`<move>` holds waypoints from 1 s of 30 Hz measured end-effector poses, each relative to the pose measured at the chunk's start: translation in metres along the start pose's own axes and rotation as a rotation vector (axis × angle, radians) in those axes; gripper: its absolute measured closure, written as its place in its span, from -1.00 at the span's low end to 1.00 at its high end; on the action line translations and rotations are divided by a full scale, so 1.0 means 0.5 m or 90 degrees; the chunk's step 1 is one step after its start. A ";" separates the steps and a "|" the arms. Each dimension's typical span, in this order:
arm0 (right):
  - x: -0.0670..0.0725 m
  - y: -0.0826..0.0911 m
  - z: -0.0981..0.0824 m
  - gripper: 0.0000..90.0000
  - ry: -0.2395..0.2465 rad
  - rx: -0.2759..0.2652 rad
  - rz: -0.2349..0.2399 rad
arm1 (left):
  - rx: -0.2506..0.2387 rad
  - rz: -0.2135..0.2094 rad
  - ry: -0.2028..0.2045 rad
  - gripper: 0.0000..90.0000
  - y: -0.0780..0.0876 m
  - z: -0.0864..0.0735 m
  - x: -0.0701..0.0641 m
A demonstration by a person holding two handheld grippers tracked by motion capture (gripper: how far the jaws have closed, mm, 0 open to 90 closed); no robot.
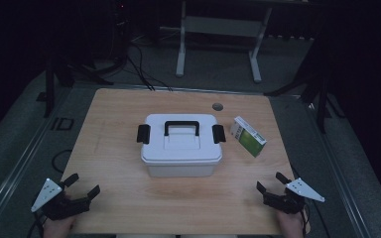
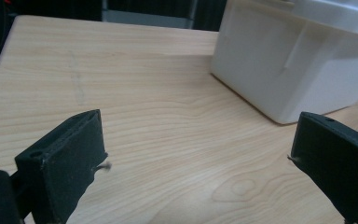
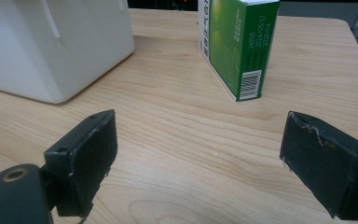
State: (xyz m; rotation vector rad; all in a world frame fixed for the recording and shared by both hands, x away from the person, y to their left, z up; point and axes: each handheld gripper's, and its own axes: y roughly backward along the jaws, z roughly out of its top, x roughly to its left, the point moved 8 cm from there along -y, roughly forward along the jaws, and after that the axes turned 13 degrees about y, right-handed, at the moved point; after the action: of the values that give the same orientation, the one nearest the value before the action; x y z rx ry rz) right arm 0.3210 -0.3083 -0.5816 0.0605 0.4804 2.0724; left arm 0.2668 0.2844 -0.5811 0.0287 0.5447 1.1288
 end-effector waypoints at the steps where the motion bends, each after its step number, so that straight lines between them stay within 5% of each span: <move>1: -0.001 -0.001 0.000 -0.76 -0.003 0.001 -0.002 | 0.004 -0.011 0.005 -0.94 -0.001 -0.001 -0.001; 10: -0.002 -0.010 0.007 -0.69 -0.005 0.013 0.006 | 0.048 -0.027 0.004 -0.90 -0.020 -0.007 -0.009; 16: 0.011 -0.022 0.017 -0.43 0.023 0.027 0.015 | 0.066 -0.035 -0.018 -0.69 -0.035 -0.005 -0.019; 21: 0.032 -0.039 0.026 0.06 0.042 0.045 0.053 | 0.081 -0.045 -0.042 -0.46 -0.060 0.001 -0.034; 30: 0.054 -0.070 0.043 0.85 0.066 0.070 0.085 | 0.123 -0.043 -0.062 0.37 -0.112 0.005 -0.063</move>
State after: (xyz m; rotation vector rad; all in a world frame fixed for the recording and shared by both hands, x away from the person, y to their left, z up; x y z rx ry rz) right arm 0.3406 -0.2630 -0.5784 0.0519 0.6694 2.1856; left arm 0.3054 0.2332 -0.5825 0.2305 0.5621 1.0008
